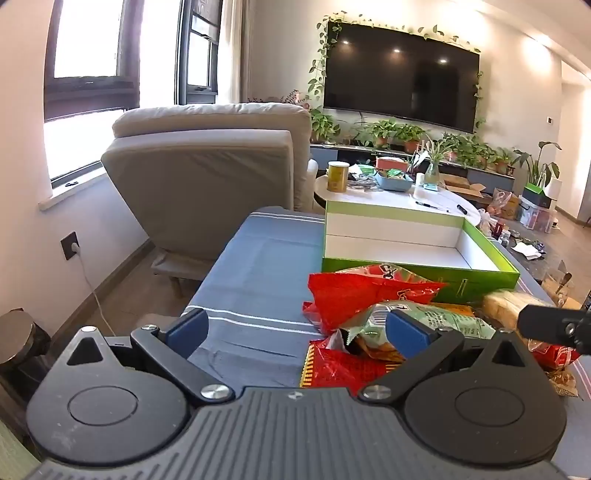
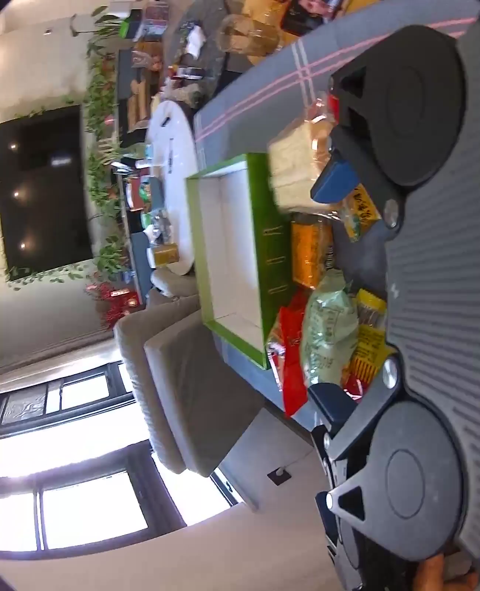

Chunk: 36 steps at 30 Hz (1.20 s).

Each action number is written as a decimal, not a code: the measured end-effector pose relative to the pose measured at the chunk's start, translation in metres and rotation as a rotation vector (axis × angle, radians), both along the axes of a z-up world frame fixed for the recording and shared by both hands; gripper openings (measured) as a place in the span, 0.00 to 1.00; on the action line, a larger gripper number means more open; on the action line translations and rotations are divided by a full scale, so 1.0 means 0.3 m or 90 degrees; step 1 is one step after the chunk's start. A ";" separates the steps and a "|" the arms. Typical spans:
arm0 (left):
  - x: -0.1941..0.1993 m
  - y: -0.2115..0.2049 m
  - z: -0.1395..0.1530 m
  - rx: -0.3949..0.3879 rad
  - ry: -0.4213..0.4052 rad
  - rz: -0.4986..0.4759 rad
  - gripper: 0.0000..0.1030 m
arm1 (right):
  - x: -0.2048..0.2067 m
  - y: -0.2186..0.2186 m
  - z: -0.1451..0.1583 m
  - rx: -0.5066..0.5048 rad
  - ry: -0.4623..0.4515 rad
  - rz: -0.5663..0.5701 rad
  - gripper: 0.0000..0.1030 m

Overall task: Organize snacks
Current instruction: 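Move the left tool toward the green chip bag on the snack pile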

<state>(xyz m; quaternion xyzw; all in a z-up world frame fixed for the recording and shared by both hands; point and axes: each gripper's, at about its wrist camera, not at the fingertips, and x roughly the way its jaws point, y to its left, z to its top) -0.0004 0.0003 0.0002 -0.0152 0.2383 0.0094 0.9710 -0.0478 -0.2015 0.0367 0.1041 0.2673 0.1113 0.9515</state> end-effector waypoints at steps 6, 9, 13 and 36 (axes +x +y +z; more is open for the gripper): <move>-0.016 -0.002 0.006 -0.001 -0.004 0.019 1.00 | 0.019 -0.025 -0.039 0.022 0.027 -0.004 0.89; -0.008 -0.002 -0.017 -0.003 0.005 -0.016 1.00 | 0.020 -0.014 -0.028 0.002 0.022 -0.006 0.89; -0.008 0.004 -0.026 -0.003 0.013 -0.017 1.00 | 0.028 -0.003 -0.035 -0.003 0.022 -0.001 0.89; 0.013 -0.004 -0.058 0.011 0.043 -0.044 1.00 | 0.033 0.014 -0.040 -0.016 0.030 0.012 0.89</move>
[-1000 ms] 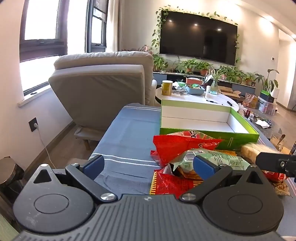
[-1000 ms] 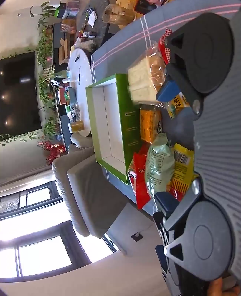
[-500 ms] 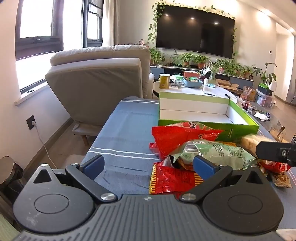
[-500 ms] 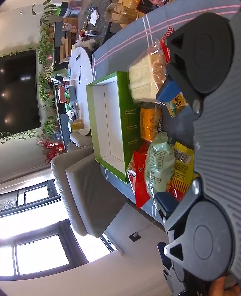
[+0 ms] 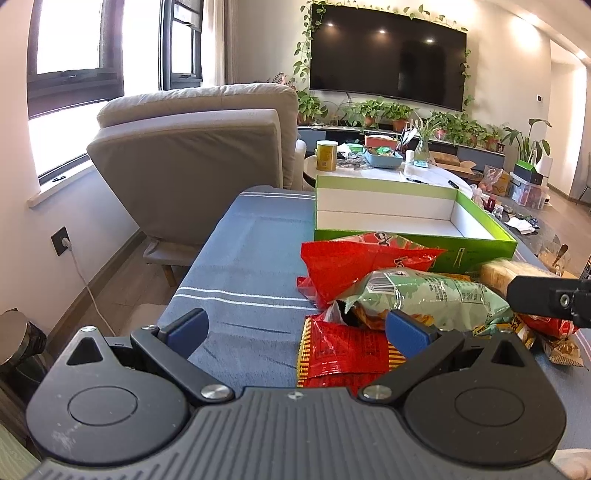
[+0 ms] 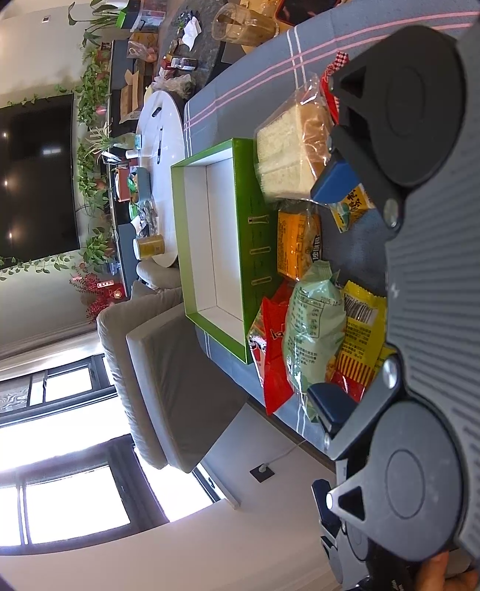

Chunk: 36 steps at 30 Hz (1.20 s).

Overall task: Organize snacks
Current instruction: 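Move the left tool toward the green chip bag on the snack pile, then close the left gripper on the green chip bag and lift it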

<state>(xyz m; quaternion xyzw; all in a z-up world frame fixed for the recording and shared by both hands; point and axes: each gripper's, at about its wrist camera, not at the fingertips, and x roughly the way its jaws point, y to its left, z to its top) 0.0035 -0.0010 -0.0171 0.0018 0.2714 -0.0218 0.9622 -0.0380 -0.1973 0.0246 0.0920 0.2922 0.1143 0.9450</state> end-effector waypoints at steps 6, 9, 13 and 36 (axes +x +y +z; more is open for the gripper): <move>-0.003 0.005 -0.015 -0.004 0.012 -0.007 1.00 | -0.001 0.003 0.002 -0.003 -0.001 -0.003 0.89; -0.004 0.012 -0.018 -0.004 0.013 -0.006 1.00 | 0.001 0.008 0.002 -0.004 -0.001 -0.004 0.89; -0.008 0.021 -0.021 -0.007 0.016 -0.004 1.00 | 0.005 0.024 -0.001 -0.009 0.001 0.003 0.89; -0.016 0.008 -0.001 0.008 -0.009 -0.056 1.00 | 0.036 0.035 0.008 -0.022 -0.001 0.008 0.89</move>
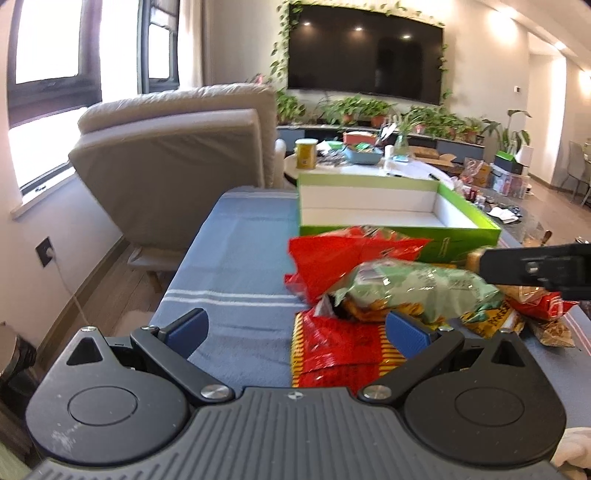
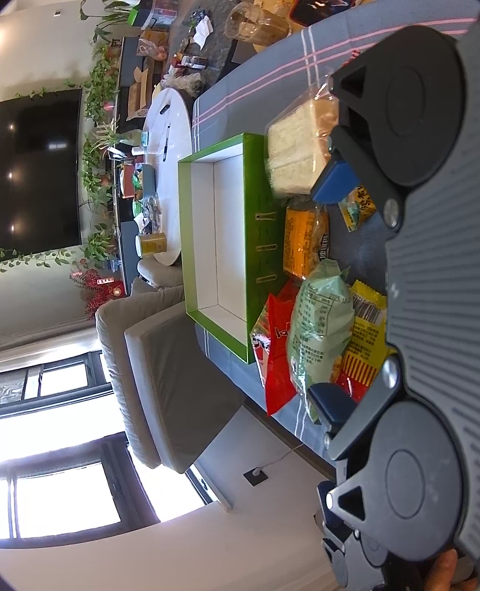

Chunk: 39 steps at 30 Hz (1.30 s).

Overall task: Organize snacks
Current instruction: 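Close the left gripper on the green chip bag and lift it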

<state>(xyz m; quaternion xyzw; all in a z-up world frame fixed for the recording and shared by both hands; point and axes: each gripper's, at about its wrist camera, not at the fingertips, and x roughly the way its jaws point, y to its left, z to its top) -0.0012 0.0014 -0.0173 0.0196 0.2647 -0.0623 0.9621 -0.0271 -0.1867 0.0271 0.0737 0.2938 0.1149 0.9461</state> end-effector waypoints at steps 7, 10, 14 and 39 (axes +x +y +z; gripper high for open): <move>0.025 -0.030 0.012 0.005 0.003 -0.022 1.00 | 0.031 0.011 -0.023 0.006 0.022 0.010 0.89; 0.037 -0.042 0.016 0.002 0.004 -0.030 1.00 | 0.050 0.018 -0.029 0.002 0.031 0.010 0.89; 0.058 -0.059 0.016 0.007 0.003 -0.038 1.00 | 0.074 0.019 -0.029 0.002 0.035 0.010 0.89; 0.132 -0.113 -0.020 -0.055 0.064 -0.187 0.60 | 0.173 0.035 -0.077 0.080 0.092 0.096 0.89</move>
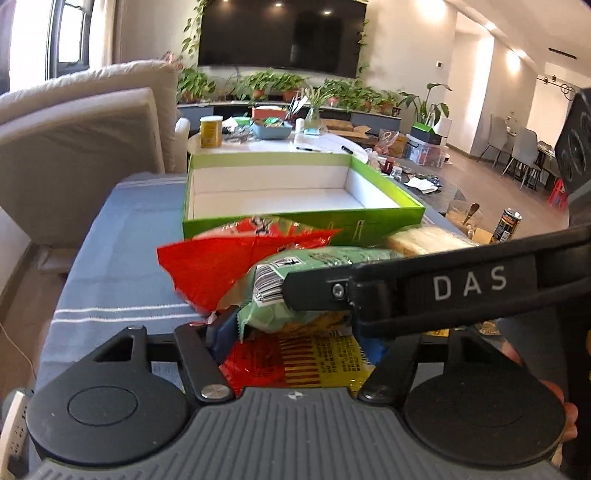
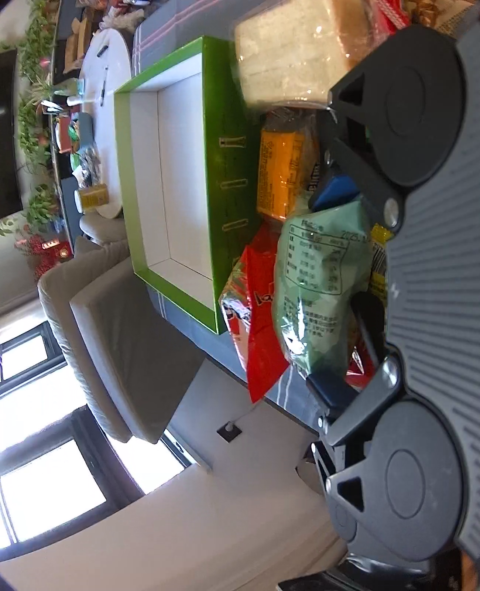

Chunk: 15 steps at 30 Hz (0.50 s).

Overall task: Organize snacks
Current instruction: 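Close the left gripper on the green chip bag and lift it, then carry the green chip bag over the box and release it inside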

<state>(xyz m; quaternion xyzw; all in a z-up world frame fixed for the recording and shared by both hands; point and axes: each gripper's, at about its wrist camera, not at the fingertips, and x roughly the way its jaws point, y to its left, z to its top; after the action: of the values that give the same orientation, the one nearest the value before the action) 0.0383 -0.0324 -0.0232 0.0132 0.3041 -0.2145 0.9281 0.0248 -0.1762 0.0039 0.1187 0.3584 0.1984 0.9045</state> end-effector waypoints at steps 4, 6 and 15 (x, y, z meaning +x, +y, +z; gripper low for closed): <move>-0.045 0.007 0.062 -0.017 -0.030 -0.004 0.59 | -0.052 -0.006 0.064 -0.008 -0.039 -0.007 0.89; -0.073 0.007 0.107 -0.022 -0.060 -0.005 0.59 | -0.083 -0.009 0.111 -0.007 -0.066 -0.006 0.89; -0.032 -0.016 0.250 -0.023 -0.131 -0.010 0.62 | -0.050 -0.007 0.254 -0.028 -0.168 -0.012 0.89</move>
<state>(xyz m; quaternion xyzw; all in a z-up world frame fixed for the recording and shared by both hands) 0.0286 -0.0370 0.0519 0.0211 0.2033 -0.2245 0.9528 0.0097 -0.1784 0.0800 0.0750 0.2398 0.1958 0.9479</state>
